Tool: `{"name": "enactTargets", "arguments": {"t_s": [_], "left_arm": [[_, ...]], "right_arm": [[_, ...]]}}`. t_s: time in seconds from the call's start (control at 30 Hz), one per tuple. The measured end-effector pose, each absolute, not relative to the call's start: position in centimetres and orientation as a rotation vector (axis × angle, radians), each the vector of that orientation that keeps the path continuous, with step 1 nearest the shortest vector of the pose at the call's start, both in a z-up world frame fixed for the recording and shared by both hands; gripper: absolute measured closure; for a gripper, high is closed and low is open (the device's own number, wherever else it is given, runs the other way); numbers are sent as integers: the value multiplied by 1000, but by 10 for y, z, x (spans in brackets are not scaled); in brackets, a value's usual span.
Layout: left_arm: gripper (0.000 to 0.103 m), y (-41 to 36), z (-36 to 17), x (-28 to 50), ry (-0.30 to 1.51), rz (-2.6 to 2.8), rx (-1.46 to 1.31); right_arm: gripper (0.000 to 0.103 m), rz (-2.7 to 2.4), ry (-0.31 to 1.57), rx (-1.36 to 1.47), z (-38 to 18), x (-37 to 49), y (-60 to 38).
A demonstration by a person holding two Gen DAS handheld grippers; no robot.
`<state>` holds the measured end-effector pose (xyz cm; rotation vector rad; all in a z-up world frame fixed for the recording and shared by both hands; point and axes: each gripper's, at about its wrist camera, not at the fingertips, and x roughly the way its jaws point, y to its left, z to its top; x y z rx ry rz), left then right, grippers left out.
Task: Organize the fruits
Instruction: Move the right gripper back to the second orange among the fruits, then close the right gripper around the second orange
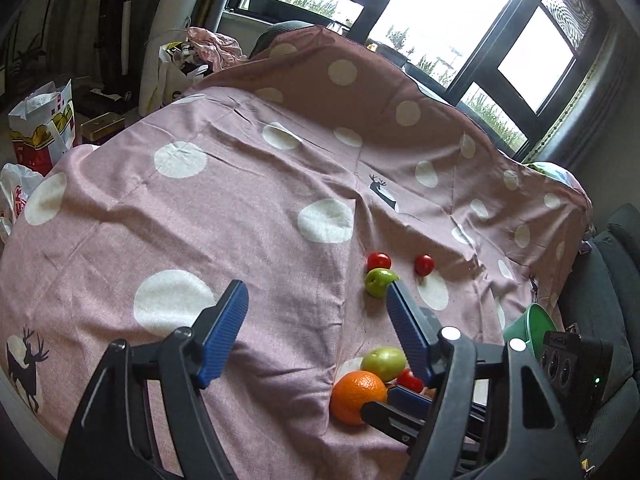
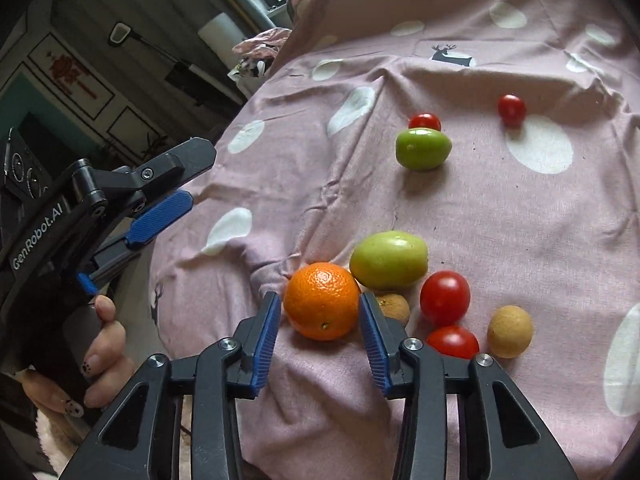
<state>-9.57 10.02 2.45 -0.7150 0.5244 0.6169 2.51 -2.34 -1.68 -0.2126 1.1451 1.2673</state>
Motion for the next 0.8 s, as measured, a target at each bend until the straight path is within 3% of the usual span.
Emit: {"name": "enactTargets", "arguments": {"t_s": [0.5, 0.53, 0.6, 0.63, 0.8], "left_arm": [[32, 94, 22, -83, 542, 579, -719], [32, 93, 21, -82, 544, 579, -717], [32, 93, 21, -81, 544, 581, -717], [32, 92, 21, -81, 542, 581, -718], [32, 92, 18, -76, 552, 578, -733]], "right_arm": [[64, 1245, 1046, -266, -19, 17, -16], [68, 1247, 1049, -251, -18, 18, -18], [95, 1271, 1037, -216, -8, 22, -27], [101, 1279, 1036, -198, -3, 25, -32], [101, 1237, 1120, -247, -19, 28, -32]]}}
